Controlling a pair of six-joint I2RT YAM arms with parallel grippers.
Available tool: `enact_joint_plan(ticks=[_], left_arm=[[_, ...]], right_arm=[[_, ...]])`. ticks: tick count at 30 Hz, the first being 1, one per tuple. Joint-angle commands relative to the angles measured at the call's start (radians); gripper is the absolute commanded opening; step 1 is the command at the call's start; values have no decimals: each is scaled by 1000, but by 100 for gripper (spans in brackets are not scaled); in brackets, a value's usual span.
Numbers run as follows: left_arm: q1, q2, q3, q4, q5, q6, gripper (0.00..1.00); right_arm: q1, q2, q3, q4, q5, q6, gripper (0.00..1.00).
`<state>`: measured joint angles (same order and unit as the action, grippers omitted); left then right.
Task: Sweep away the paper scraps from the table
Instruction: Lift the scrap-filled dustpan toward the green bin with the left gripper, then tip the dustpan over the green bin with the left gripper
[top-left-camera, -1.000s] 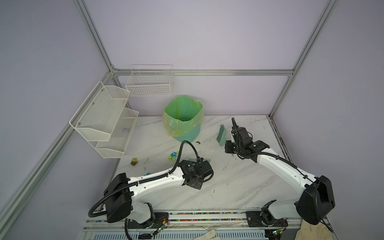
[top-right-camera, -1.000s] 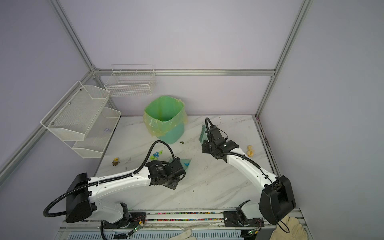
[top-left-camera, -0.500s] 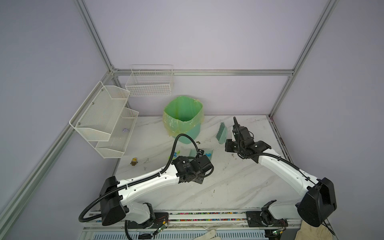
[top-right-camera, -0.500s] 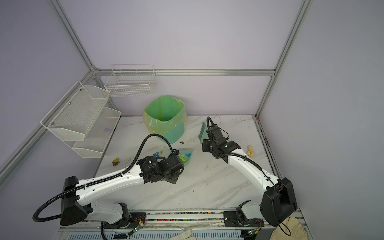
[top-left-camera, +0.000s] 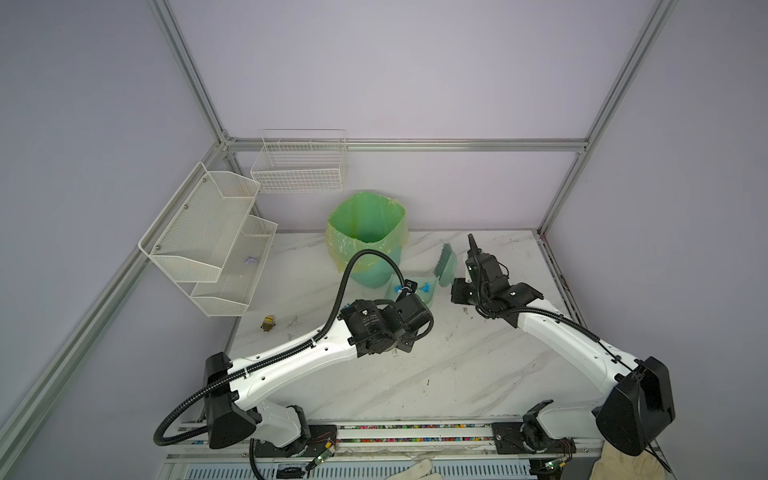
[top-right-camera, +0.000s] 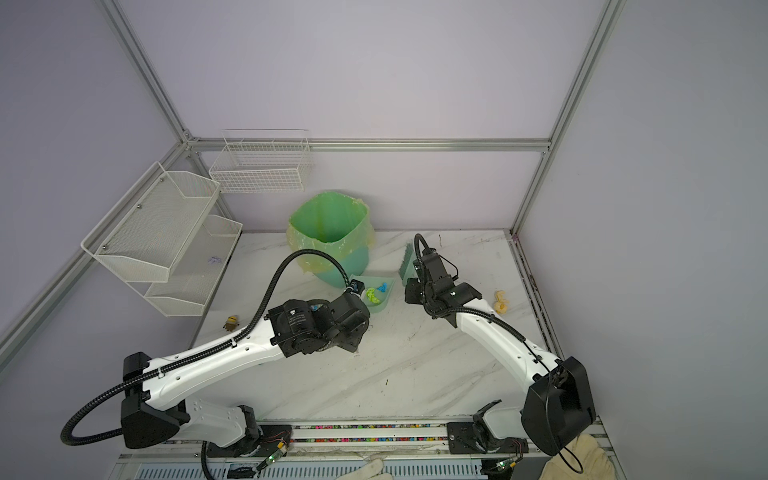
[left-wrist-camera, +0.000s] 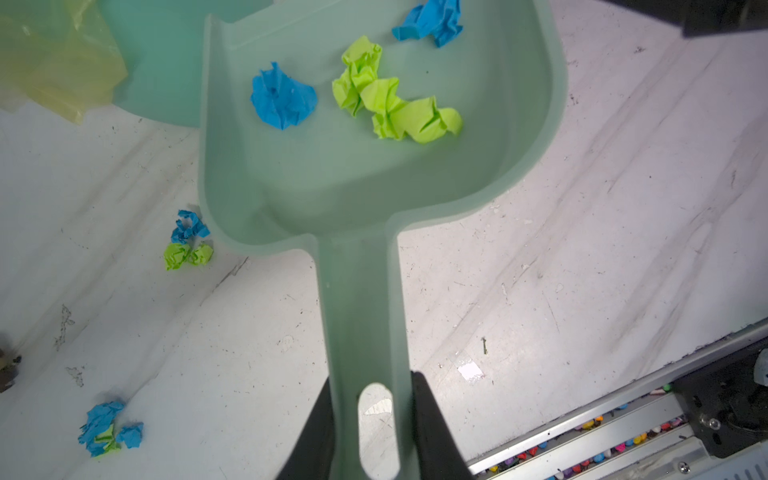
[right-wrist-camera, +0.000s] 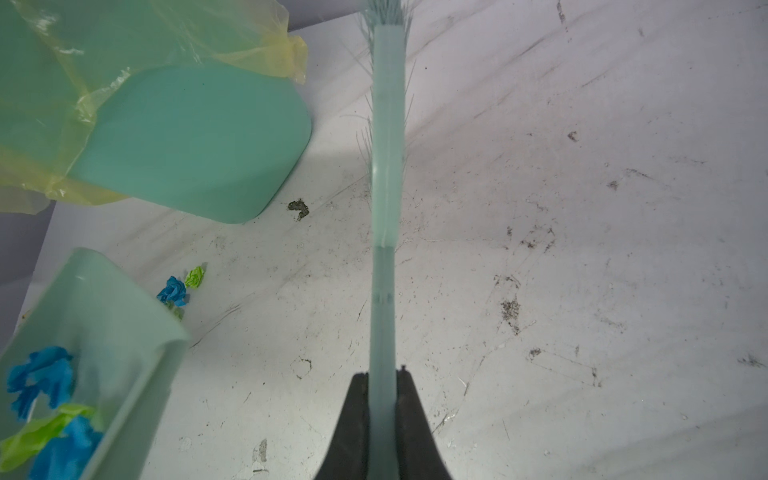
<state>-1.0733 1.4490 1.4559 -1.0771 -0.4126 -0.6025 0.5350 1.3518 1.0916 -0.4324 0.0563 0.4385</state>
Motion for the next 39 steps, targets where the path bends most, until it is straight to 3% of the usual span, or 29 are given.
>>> enact_joint_plan(ticks=[1, 24, 39], left_arm=[[11, 17, 117, 17, -49, 62, 0], [146, 44, 345, 53, -3, 137, 0], [268, 102, 480, 57, 94, 171, 0]], right_arm=[[-8, -14, -8, 35, 19, 12, 0], [-12, 17, -36, 118, 21, -24, 0], [-12, 4, -66, 151, 0, -30, 0]])
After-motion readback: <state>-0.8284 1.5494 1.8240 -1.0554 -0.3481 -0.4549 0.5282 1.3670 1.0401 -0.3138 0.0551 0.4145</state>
